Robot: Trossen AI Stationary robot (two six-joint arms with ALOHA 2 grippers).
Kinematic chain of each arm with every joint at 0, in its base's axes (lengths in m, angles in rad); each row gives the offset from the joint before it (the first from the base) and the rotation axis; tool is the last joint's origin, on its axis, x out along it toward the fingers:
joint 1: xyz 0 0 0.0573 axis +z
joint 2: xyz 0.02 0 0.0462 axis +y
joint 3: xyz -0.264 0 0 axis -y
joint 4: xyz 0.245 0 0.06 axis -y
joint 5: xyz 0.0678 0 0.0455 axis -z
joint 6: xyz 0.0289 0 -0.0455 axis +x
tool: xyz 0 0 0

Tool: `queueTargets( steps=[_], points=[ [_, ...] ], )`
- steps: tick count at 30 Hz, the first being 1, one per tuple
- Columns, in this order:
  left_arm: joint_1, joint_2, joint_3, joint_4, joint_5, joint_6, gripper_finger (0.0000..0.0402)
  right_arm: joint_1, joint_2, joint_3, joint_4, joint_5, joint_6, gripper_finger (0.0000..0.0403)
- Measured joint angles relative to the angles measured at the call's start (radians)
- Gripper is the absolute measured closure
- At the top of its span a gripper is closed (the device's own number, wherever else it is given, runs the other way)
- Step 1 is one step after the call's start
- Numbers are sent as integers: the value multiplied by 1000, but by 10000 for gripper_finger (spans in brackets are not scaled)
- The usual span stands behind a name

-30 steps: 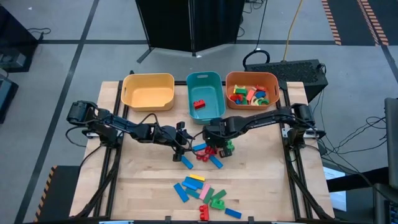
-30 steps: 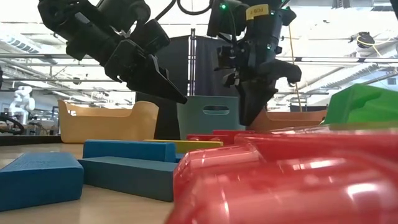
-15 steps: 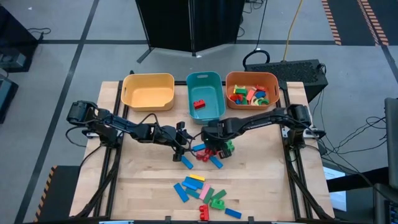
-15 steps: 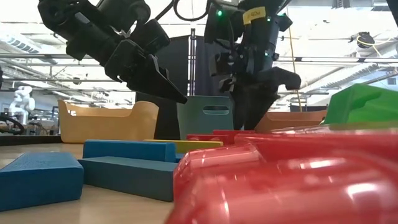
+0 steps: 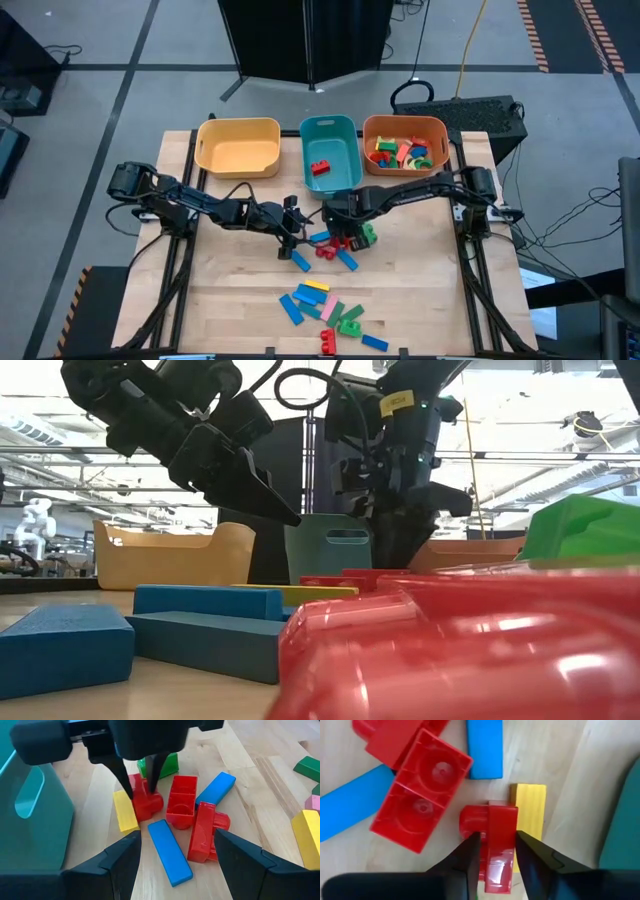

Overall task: Sort blocks by size
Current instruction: Put the red 2 stud game piece into the blue bin

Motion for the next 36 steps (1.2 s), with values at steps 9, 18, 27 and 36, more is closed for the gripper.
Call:
queueTargets(
  steps=[9,18,27,36],
  points=[
    [0,0,0,-1,0,0,160,-23,30,5,11,-5,0,339],
    [0,0,0,-2,0,-1,160,-23,40,3,2,-1,4,300],
    [0,0,0,-2,0,1,160,-25,-1,-4,-14,0,7,276],
    [0,0,0,-5,0,-3,160,-25,22,0,2,-2,3,302]
  ],
)
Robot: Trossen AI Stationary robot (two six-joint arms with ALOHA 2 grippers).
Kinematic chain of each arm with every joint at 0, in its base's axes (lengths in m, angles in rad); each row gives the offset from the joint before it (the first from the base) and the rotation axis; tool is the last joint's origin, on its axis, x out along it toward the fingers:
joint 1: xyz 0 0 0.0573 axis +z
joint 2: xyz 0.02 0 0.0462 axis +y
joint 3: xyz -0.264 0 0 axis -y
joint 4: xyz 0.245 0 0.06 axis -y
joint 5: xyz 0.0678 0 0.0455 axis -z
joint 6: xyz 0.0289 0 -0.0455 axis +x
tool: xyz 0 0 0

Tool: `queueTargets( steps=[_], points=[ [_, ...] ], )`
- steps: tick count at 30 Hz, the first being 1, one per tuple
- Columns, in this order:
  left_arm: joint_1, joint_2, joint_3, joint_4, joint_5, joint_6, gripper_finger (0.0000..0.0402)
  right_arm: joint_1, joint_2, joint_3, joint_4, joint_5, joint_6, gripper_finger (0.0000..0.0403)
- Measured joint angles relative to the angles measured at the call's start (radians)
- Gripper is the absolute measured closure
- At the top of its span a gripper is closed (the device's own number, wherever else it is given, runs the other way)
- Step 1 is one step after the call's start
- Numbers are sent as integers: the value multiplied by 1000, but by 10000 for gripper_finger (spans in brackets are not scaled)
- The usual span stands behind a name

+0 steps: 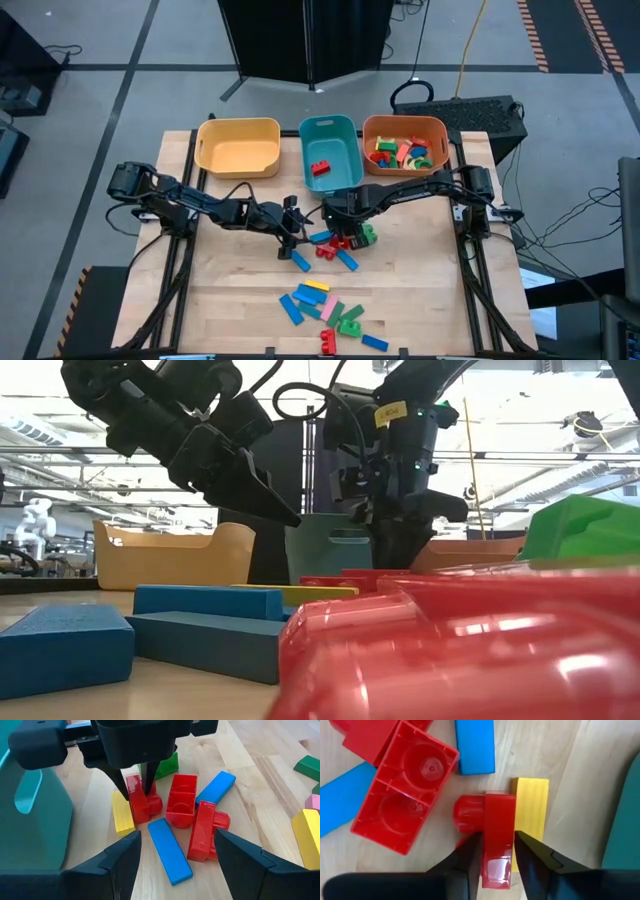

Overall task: Sort blocks by size
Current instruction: Put the red 2 stud game piece into the blue bin

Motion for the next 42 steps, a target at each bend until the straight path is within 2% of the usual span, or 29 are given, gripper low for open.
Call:
queueTargets(
  steps=[8,16,27,36,42],
  points=[
    [0,0,0,0,0,0,160,2,-6,0,-16,0,4,348],
    [0,0,0,0,0,1,160,5,-46,-3,-45,1,21,340],
    [0,0,0,3,0,3,160,27,-230,-2,-36,2,12,340],
    [0,0,0,9,0,2,160,-104,-348,-1,158,9,-30,339],
    [0,0,0,-4,-46,3,160,-247,-325,0,297,-3,-26,341]
  ],
)
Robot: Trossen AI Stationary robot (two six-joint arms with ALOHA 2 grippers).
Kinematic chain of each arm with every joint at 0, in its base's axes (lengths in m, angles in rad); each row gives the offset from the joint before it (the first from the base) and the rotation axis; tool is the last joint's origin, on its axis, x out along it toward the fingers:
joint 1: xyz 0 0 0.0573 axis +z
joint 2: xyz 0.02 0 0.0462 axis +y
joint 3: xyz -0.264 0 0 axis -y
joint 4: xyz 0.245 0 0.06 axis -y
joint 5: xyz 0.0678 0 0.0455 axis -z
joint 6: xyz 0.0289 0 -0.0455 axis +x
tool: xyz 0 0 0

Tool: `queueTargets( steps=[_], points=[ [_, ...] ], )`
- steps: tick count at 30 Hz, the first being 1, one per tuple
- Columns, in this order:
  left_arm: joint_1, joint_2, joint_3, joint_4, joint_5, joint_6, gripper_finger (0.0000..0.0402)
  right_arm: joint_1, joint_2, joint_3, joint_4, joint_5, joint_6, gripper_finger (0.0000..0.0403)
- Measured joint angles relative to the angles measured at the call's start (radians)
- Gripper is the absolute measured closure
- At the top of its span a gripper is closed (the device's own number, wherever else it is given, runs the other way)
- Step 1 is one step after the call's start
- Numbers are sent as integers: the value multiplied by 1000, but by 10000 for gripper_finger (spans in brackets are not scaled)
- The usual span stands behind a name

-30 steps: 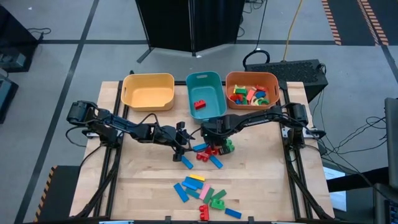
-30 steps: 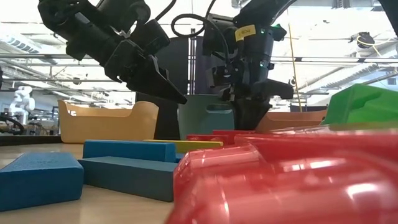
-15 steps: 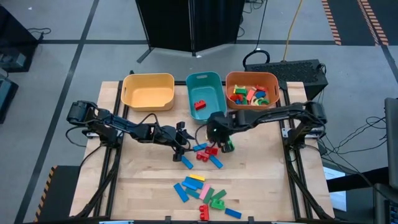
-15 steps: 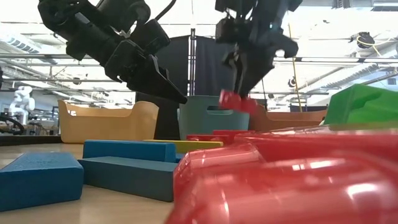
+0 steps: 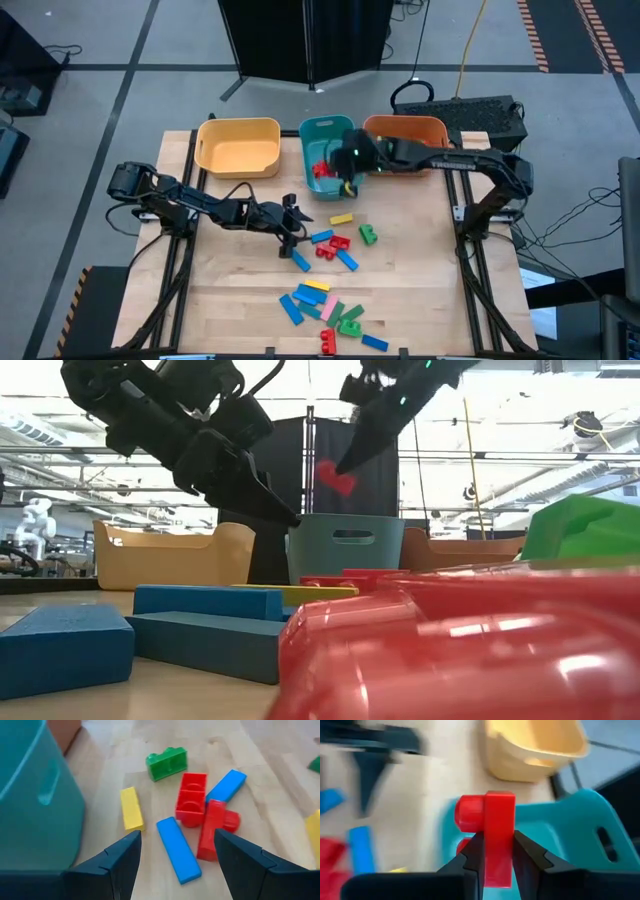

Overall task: Sort blocks by size
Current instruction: Put the red 2 stud game piece into the blue bin, then put the green 2 stud game piece into the blue bin

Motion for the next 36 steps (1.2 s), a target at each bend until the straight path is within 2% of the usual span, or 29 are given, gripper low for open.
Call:
queueTargets(
  steps=[6,10,13,21,25,30,36],
  points=[
    [0,0,0,-1,-27,-23,160,-134,125,0,60,-79,18,339],
    [4,0,0,8,-48,-12,160,-178,194,0,102,-85,37,338],
    [23,0,0,34,-86,2,160,-200,218,0,128,-103,42,337],
    [114,0,0,69,-90,1,160,-225,230,0,188,-104,83,333],
    [146,0,0,69,-90,-25,160,-224,231,0,184,-101,83,307],
    [166,0,0,68,-89,-44,160,-224,230,0,184,-101,92,251],
    [189,0,0,61,-108,-52,160,-216,138,0,128,-42,132,200]
  ],
)
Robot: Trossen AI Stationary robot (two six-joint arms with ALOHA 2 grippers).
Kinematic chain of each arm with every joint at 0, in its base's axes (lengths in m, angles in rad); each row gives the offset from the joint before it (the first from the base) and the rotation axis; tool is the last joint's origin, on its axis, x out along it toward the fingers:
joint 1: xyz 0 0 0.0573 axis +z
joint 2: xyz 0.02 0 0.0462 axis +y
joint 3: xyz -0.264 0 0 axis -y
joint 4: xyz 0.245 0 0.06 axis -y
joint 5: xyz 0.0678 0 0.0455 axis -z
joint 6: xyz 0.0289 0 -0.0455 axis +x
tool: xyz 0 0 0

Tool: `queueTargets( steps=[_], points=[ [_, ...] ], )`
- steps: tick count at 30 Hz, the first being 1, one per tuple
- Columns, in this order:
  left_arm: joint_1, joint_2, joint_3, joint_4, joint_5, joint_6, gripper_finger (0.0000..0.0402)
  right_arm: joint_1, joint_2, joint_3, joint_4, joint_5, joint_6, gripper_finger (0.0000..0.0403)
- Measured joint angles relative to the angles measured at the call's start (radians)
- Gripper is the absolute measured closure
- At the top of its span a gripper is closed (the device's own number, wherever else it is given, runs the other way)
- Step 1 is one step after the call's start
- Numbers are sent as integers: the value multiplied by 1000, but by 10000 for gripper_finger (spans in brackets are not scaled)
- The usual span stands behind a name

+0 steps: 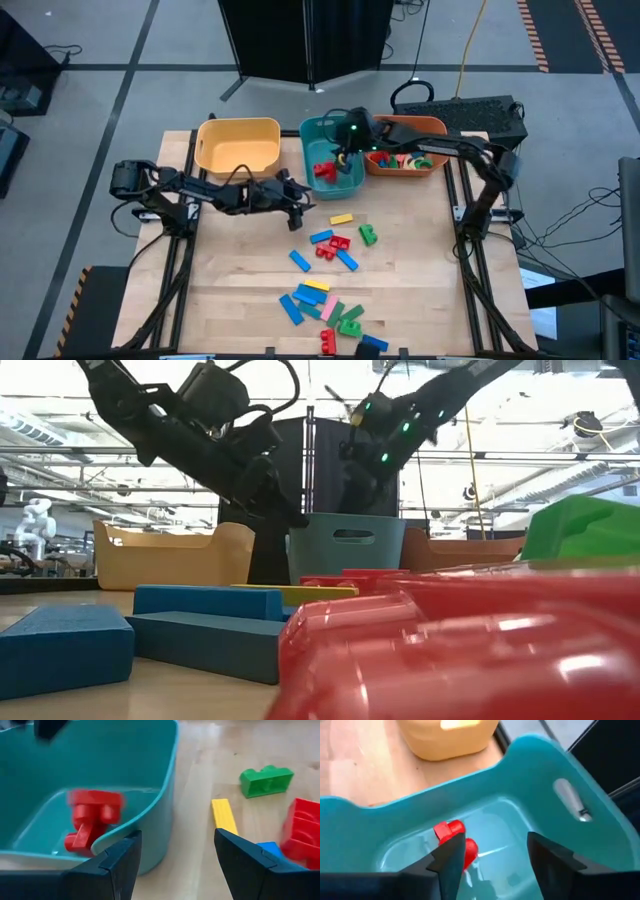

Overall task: Sort blocks by size
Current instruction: Put the green 2 stud game piece into the blue bin

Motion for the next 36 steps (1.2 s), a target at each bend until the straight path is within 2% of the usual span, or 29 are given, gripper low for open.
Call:
queueTargets(
  steps=[4,9,16,20,25,28,31,36],
  points=[
    [26,0,0,-27,-4,-26,160,27,-124,0,-117,10,5,202],
    [59,0,0,-58,-17,-59,160,100,-251,0,-357,17,84,212],
    [66,0,0,-89,-65,-105,160,301,-296,-12,-637,27,170,215],
    [39,0,0,-63,-65,-104,160,438,-295,-101,-608,65,274,215],
    [8,0,0,-34,-65,-101,160,540,-295,-241,-415,85,512,215],
    [-7,0,5,-27,-64,-101,160,568,-295,-310,-312,121,621,215],
    [-23,0,14,-26,-65,-101,160,574,-295,-370,-291,162,702,216],
    [-46,0,27,-25,-64,-102,160,574,-295,-478,-189,160,785,216]
  ],
)
